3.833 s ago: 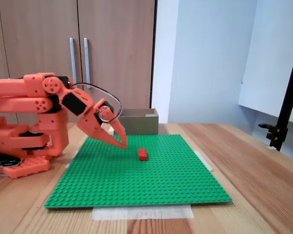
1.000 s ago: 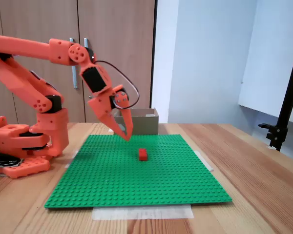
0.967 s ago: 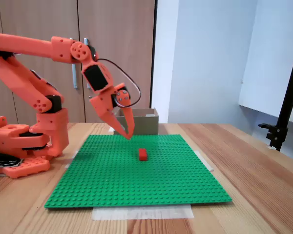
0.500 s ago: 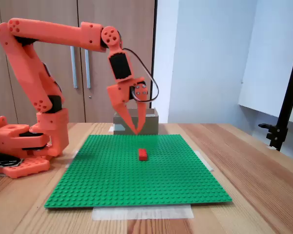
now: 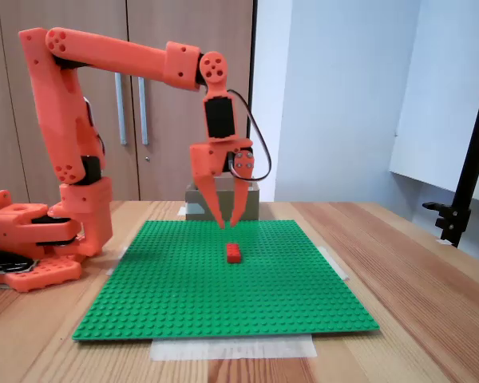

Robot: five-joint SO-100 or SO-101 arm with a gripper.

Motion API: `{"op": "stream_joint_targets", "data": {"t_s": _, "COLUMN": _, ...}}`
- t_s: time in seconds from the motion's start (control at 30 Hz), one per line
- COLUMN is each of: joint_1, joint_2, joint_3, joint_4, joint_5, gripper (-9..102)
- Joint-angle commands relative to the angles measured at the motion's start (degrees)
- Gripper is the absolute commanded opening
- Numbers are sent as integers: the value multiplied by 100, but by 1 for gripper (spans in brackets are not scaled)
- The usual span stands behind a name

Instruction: Pick the red lego block and put it in the box.

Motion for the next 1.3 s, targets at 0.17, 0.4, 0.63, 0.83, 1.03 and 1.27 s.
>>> {"op": "stream_joint_targets", "data": {"t_s": 0.17, "joint_1": 44, "joint_2": -246, "joint_3": -290, "joint_4": 114, "joint_5": 62, "gripper": 16}}
{"op": "stream_joint_targets", "data": {"t_s": 0.4, "joint_1": 26, "joint_2": -475, "joint_3": -264, "joint_4": 88, "joint_5": 18, "gripper": 29}}
{"op": "stream_joint_targets", "data": {"t_s": 0.63, "joint_1": -9, "joint_2": -624, "joint_3": -62, "joint_4": -167, "joint_5": -79, "gripper": 33}}
{"op": "stream_joint_targets", "data": {"t_s": 0.83, "joint_1": -53, "joint_2": -703, "joint_3": 44, "joint_4": -378, "joint_5": -62, "gripper": 32}}
{"op": "stream_joint_targets", "data": {"t_s": 1.03, "joint_1": -88, "joint_2": -712, "joint_3": 229, "joint_4": -624, "joint_5": -62, "gripper": 32}}
{"op": "stream_joint_targets", "data": {"t_s": 1.27, "joint_1": -149, "joint_2": -738, "joint_3": 396, "joint_4": -835, "joint_5": -79, "gripper": 32}}
